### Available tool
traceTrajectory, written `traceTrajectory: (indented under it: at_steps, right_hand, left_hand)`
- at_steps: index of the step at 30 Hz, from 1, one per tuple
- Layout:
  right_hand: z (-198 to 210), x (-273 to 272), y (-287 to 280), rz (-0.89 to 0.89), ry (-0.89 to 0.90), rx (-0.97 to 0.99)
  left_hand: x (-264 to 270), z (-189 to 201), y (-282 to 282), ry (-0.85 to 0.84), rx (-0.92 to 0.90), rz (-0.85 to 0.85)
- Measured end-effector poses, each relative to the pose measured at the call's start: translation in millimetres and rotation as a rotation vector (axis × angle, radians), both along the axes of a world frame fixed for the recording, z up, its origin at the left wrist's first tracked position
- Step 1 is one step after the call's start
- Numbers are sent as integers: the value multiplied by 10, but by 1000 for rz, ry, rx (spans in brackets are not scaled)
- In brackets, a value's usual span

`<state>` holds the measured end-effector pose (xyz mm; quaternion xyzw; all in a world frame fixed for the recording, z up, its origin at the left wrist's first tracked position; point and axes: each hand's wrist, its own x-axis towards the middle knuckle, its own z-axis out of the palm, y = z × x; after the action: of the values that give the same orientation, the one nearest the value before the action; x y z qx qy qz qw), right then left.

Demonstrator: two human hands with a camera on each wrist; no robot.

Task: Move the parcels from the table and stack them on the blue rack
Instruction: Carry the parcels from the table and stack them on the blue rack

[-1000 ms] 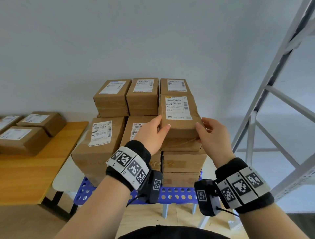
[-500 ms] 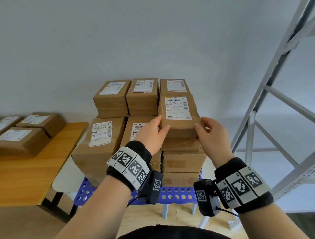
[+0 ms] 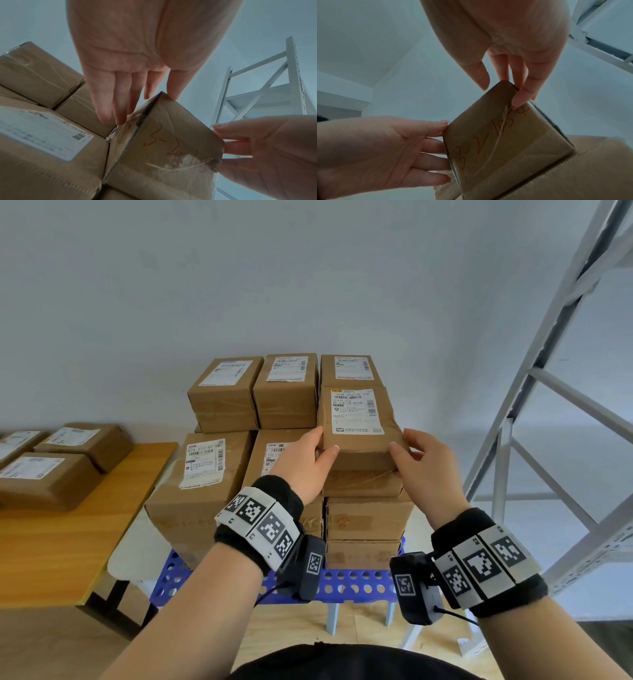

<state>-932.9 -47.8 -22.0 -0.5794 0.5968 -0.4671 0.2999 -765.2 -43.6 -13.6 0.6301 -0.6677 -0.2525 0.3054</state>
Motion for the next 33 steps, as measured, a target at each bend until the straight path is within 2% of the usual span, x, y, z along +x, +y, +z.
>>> traceTrajectory:
  at_steps: [4,8,13,18,24,28,33]
  right_hand:
    - [34,-56,22,-16,55,-33]
    - [123,-59,61,-25,133,-164]
    - [267,212,120,195,103,-228]
    - [105,692,215,447,81,-174]
    - [-103,1606,492,679,62,-88]
    - [-117,2457,642,733,7,-101]
    - [-116,3595,838,744,-41,-83]
  left_hand:
    - [20,15,8,-32,-2,47]
    - [38,49,84,-29,-91,130]
    - [132,50,324,9,-230,227]
    - [500,-93,700,-45,-259,395]
    - [1314,-240,1312,1,-212,585]
    - [2087,-279,1625,31,-217,670]
    - [3201,-237,1973,-41,-190,711]
